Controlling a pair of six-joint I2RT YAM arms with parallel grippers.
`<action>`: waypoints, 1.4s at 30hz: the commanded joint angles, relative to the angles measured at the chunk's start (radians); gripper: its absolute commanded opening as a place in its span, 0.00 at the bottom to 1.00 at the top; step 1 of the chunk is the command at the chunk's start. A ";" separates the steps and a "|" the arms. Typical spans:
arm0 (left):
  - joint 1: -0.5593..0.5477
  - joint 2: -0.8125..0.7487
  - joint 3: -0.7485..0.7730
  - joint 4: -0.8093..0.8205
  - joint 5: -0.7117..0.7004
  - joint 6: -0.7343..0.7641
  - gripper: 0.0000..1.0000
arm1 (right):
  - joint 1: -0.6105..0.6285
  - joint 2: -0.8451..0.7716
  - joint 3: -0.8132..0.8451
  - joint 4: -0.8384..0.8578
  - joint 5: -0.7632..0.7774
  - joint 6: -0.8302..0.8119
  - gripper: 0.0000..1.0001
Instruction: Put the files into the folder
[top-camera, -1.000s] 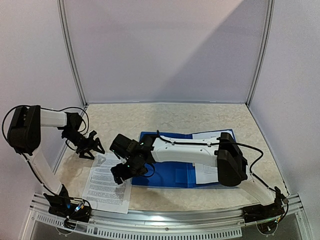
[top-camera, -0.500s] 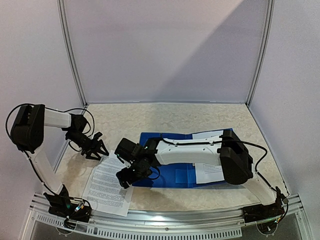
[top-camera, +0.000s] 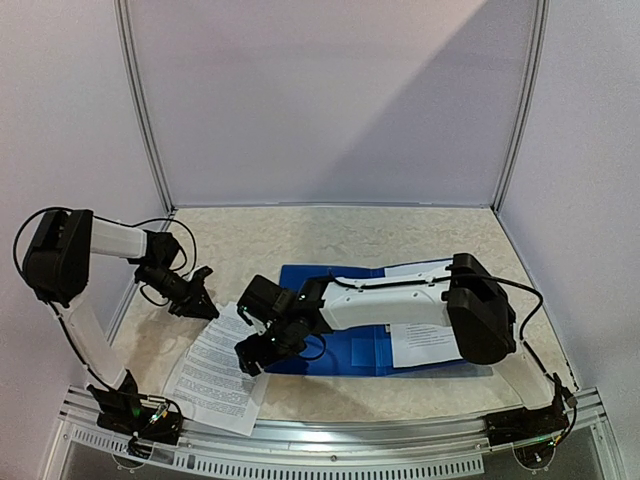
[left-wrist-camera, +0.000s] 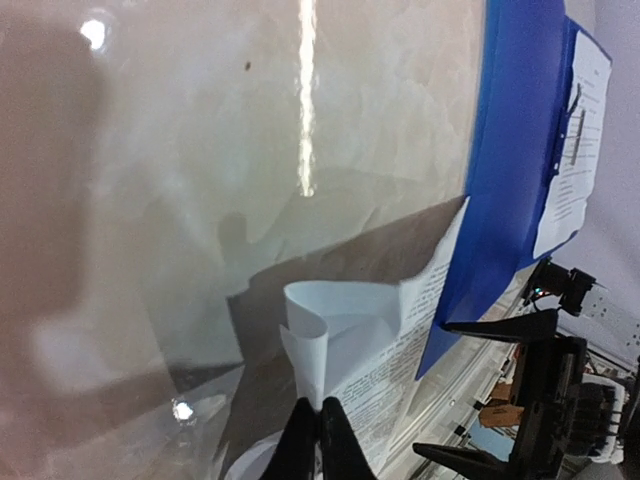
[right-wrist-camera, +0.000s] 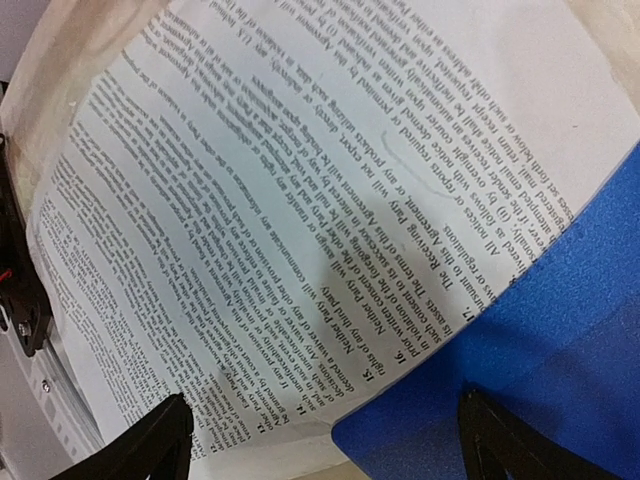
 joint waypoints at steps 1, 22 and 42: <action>-0.036 -0.014 0.001 0.001 0.019 0.017 0.00 | -0.019 -0.026 -0.038 0.021 -0.017 0.024 0.93; -0.008 -0.255 0.282 -0.382 -0.157 0.273 0.00 | -0.094 -0.359 -0.331 0.468 -0.109 -0.065 0.96; -0.015 -0.537 0.579 -0.412 -0.016 0.174 0.00 | -0.166 -0.383 -0.420 0.962 -0.159 0.024 0.93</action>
